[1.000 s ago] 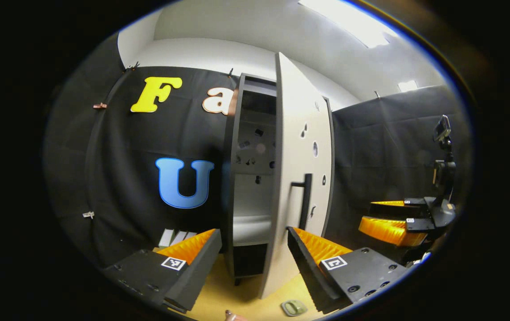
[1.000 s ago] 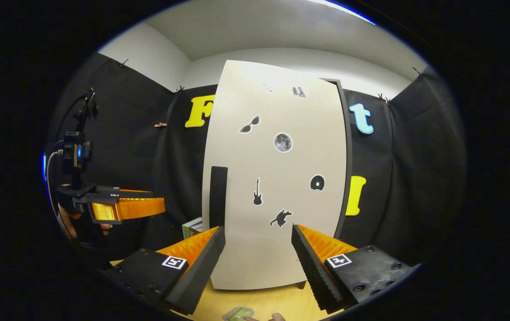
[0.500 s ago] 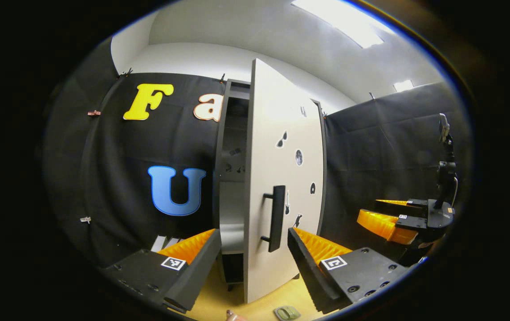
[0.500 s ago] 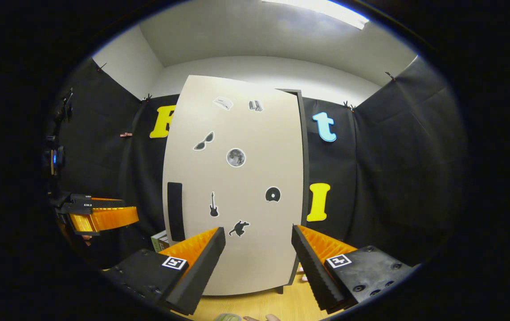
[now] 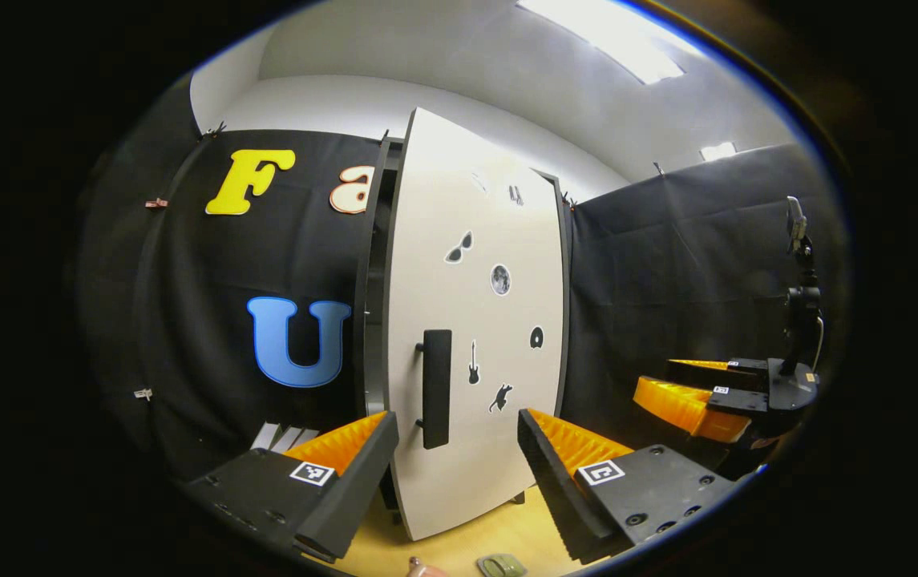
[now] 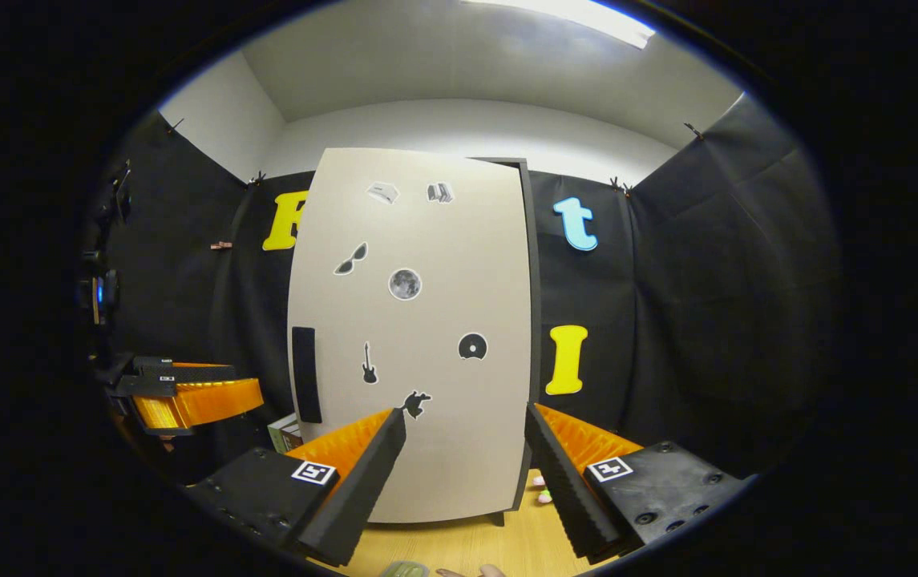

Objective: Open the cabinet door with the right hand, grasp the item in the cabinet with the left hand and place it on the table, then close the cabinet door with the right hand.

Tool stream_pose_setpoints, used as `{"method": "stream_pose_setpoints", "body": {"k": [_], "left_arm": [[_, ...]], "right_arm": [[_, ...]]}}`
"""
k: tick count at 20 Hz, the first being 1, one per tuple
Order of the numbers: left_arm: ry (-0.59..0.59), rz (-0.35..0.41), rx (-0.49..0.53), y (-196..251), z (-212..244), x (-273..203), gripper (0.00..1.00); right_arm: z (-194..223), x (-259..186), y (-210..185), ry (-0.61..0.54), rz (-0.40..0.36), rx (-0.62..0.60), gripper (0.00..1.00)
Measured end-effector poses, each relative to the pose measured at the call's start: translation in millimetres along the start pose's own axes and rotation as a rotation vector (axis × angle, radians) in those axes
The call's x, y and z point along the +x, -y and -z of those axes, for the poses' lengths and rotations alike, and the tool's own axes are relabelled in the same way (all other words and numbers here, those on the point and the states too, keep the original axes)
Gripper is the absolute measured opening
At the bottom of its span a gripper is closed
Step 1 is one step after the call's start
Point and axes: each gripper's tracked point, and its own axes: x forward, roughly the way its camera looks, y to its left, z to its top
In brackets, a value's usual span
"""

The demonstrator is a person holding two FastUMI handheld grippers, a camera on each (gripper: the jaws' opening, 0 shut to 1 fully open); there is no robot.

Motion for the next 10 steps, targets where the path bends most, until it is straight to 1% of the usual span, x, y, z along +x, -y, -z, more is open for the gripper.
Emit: {"method": "stream_pose_setpoints", "body": {"k": [1, 2, 4, 10], "left_arm": [[0.000, 0.000, 0.002, 0.9, -0.1, 1.5, 0.95], [0.000, -0.002, 0.004, 1.1, 0.1, 2.0, 0.92], [0.002, -0.007, 0.005, 0.6, -0.1, 2.1, 0.95], [-0.007, -0.011, -0.002, -0.7, 1.7, 3.3, 0.95]], "right_arm": [[-1.9, -1.2, -0.7, 0.005, -0.003, 0.004, 0.98], [-3.6, -1.8, -0.1, 0.009, -0.003, 0.006, 0.98], [-6.1, -2.4, 2.7, 0.016, 0.000, 0.006, 0.98], [-10.3, 1.2, 0.5, 0.024, -0.007, -0.004, 0.98]]}}
